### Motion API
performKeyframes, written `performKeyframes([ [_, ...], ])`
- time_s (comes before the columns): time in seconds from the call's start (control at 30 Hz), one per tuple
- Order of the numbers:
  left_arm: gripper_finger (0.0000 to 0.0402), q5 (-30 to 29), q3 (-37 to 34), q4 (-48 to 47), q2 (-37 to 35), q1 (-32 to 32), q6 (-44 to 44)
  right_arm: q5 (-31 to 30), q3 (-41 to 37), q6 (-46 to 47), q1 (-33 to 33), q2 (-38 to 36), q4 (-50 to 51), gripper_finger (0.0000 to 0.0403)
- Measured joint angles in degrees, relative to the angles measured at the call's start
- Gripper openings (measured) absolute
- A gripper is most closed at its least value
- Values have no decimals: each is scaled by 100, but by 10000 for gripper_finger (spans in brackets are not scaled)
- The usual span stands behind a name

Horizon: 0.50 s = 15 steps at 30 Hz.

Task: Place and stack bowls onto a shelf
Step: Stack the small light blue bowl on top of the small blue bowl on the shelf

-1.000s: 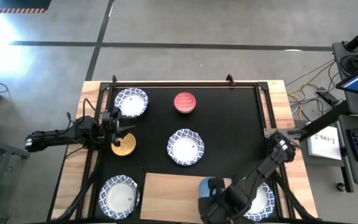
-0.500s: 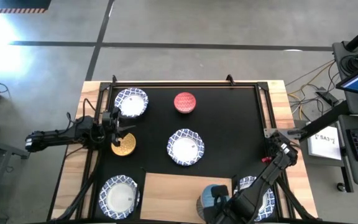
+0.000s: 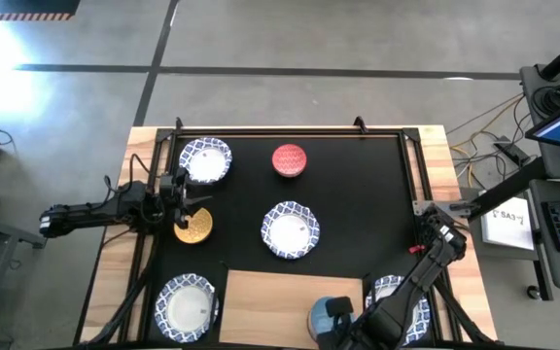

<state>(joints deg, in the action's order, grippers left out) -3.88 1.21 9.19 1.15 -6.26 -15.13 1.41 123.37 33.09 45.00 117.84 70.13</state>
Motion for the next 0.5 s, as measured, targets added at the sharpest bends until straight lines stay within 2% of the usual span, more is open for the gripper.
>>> performKeyframes([
  [0.5, 194, -2, 0, 2, 1, 0, 2, -153, -15, -94, -1, 0, -14, 13],
])
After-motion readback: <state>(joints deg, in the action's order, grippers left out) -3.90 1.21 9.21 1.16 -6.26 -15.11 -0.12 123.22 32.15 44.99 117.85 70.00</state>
